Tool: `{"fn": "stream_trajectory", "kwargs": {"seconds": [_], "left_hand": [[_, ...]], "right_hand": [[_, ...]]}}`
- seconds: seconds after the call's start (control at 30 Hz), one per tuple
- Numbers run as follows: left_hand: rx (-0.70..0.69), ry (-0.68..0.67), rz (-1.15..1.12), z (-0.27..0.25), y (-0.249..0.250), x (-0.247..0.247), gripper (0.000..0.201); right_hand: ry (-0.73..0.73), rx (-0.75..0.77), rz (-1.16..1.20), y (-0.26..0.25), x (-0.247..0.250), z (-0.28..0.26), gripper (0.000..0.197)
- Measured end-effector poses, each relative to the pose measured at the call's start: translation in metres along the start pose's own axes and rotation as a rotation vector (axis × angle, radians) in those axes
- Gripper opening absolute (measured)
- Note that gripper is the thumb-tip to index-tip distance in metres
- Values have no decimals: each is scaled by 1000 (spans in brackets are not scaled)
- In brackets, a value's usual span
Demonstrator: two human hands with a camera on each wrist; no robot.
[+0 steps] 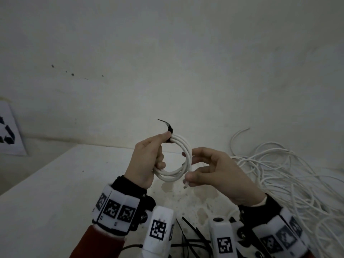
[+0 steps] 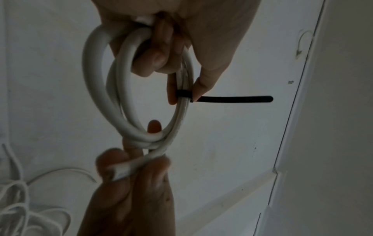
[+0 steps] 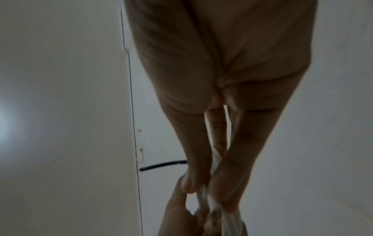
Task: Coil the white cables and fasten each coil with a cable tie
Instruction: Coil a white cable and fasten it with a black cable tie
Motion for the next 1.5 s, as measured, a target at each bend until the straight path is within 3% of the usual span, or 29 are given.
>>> {"fn": "stream_trajectory", "kwargs": {"seconds": [0.3, 0.8, 1.03, 1.27, 1.37, 1.5], "left_hand": [[-102, 38, 66, -9, -3, -13, 29], [-15, 19, 59, -7, -17, -18, 26], [34, -33, 17, -5, -22, -22, 26], [219, 10, -294, 13, -36, -5, 24], [242, -13, -215, 14, -33, 4, 24], [325, -144, -216, 16, -28, 15, 22]], "right_hand": [[200, 115, 37, 8, -14, 4, 37], [421, 94, -276, 24, -16, 5, 15], [398, 63, -312, 26, -11, 8, 9], [214, -174, 236, 27, -3, 9, 23], [265, -161, 321, 26, -1, 10, 29], [347, -156, 437, 30, -2, 14, 33]]}}
Point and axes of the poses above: each hand's wrist, its own z-axis towards the middle knuckle, its own x-axis out of the back of the hand, y = z × x, the point moved 4 cm from there along z, towards the middle knuckle, and after that the axes turned 1 degree about z, right-handed, at the moved point
